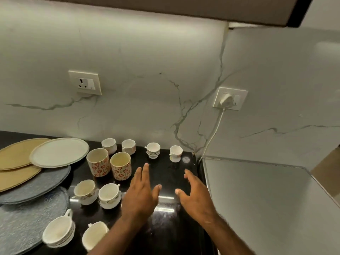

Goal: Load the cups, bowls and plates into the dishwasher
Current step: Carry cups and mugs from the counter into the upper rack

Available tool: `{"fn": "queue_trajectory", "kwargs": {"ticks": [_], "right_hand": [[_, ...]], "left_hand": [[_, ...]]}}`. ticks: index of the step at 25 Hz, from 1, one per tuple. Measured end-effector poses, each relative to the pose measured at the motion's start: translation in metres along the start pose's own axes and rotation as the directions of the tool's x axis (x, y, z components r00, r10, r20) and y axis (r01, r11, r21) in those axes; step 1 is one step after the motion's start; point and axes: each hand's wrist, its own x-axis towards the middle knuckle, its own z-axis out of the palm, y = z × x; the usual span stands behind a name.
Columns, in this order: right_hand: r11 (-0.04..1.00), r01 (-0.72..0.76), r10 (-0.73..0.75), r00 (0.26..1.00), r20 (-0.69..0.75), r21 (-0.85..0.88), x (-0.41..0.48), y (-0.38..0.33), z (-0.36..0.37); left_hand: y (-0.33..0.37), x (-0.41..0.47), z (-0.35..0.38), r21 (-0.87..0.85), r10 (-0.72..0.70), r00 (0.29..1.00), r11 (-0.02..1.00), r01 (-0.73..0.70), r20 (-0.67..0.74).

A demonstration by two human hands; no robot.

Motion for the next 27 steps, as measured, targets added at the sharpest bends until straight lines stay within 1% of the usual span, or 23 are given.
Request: {"fn": "queue_trajectory", "kwargs": {"ticks": [3,7,10,13,16,19,22,25,27], "right_hand": [[0.999,-0.04,0.04,0.999,-0.019,0.014,0.044,0.015,0.013],[0.992,-0.101,0.106,0.992,-0.069,0.071,0.116,0.037,0.036],[0.972,-0.168,0.187,0.977,-0.107,0.166,0.161,0.05,0.053],[0.964,-0.204,0.225,0.968,-0.111,0.17,0.196,0.064,0.066],[0.967,-0.196,0.216,0.969,-0.117,0.162,0.216,0.071,0.074],[0.971,-0.142,0.166,0.979,-0.115,0.191,0.226,0.069,0.078],[0.964,-0.133,0.169,0.975,-0.144,0.231,0.232,0.067,0.082],[0.968,-0.103,0.15,0.969,-0.198,0.228,0.234,0.069,0.082],[0.974,-0.074,0.119,0.972,-0.201,0.216,0.231,0.071,0.08]], "left_hand": [[-0.007,0.041,0.025,-0.065,-0.048,0.999,0.997,0.049,0.017],[-0.018,0.108,0.057,-0.201,-0.216,0.976,0.956,0.214,0.014],[-0.026,0.153,0.077,-0.237,-0.227,0.974,0.945,0.224,0.017],[-0.029,0.183,0.089,-0.301,-0.267,0.964,0.919,0.253,-0.005],[-0.034,0.203,0.097,-0.27,-0.281,0.958,0.927,0.259,-0.049],[-0.036,0.221,0.1,-0.203,-0.296,0.953,0.939,0.277,-0.069],[-0.034,0.232,0.106,-0.134,-0.298,0.948,0.95,0.283,-0.112],[-0.034,0.235,0.108,-0.143,-0.3,0.947,0.948,0.283,-0.112],[-0.036,0.236,0.109,-0.151,-0.3,0.949,0.947,0.284,-0.097]]}}
